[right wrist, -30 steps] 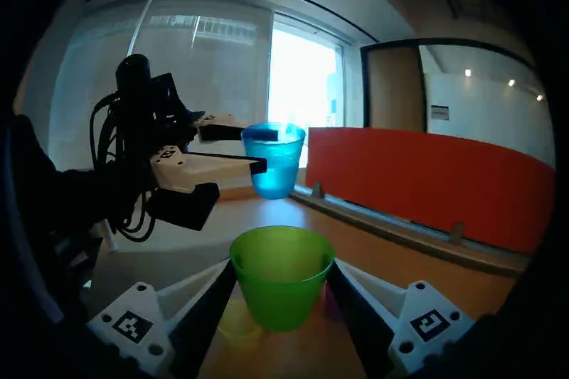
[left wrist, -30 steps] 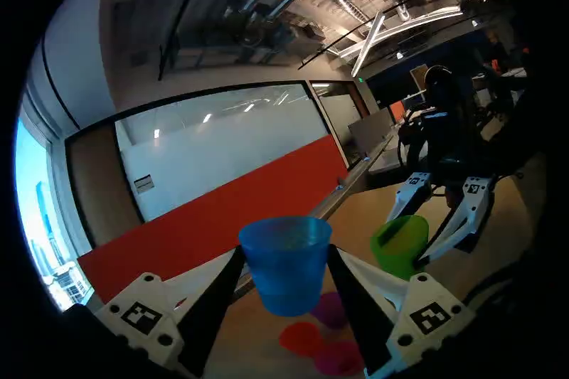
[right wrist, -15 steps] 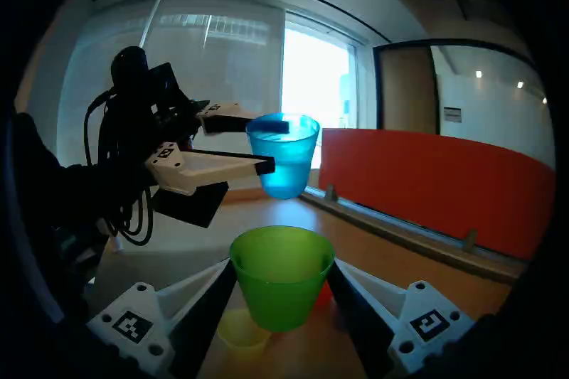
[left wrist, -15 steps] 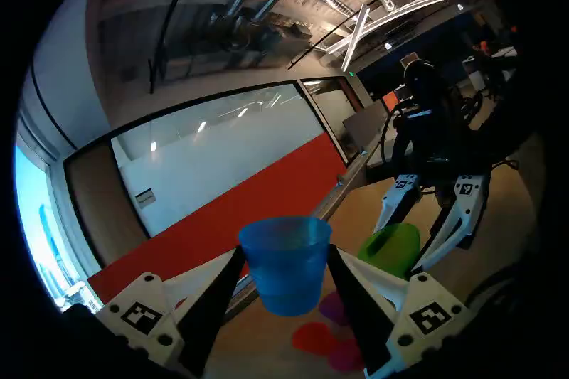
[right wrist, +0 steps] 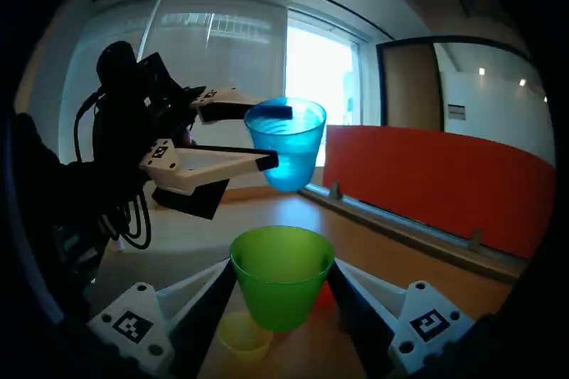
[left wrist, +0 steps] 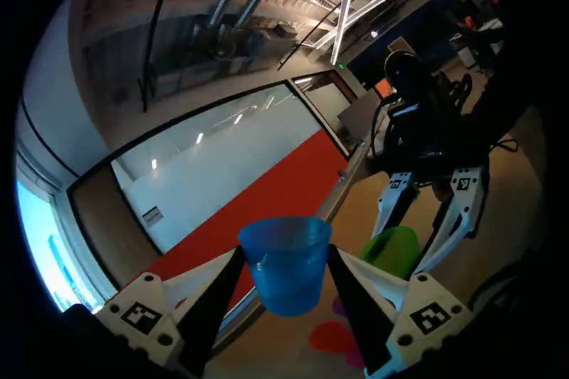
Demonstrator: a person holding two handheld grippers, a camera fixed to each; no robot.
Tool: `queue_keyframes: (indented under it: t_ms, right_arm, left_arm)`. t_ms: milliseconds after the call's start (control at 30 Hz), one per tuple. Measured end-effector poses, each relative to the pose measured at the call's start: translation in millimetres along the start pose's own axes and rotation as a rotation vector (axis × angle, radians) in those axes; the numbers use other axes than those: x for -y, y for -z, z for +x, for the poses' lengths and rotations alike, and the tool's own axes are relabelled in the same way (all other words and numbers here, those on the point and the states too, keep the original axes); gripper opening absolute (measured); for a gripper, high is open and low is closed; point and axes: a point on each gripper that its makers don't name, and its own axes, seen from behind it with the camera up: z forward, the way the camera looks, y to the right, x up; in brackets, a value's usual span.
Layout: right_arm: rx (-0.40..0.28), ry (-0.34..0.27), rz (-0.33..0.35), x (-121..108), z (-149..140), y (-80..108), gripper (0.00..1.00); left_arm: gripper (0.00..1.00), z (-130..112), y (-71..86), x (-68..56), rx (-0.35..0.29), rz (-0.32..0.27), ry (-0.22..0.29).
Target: Pour water
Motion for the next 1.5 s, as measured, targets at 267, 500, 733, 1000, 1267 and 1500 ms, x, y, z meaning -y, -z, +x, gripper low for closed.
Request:
queue_keyframes:
  t_ms: [267,500,733,1000,1267,1500]
  right_arm:
    - [0.004,0.001,0.006,-0.1,-0.5,-4.5,0.90]
    - [0.005,-0.003,0.009,-1.0,-1.3,-6.2,0.90]
    - [0.007,0.000,0.012,-0.1,-0.6,-7.7,0.90]
    - [0.006,0.003,0.013,0.6,1.3,-9.1,0.90]
    - [0.007,0.003,0.013,-0.1,1.7,-8.8,0.90]
    - [0.007,0.004,0.013,-0.3,1.8,-6.6,0.90]
  left_arm:
    - [0.84,3.9,0.6,-2.1,0.005,0.001,-0.059]
    - [0.84,6.2,0.5,-4.2,0.010,0.009,-0.123]
    - [0.85,7.7,-2.5,-5.4,0.012,0.013,-0.187]
    - [0.84,6.9,-6.5,-8.0,0.015,0.012,-0.246]
    - [0.84,6.2,-8.0,-8.9,0.022,0.012,-0.300]
    - [0.84,6.4,-9.0,-9.1,0.024,0.016,-0.332]
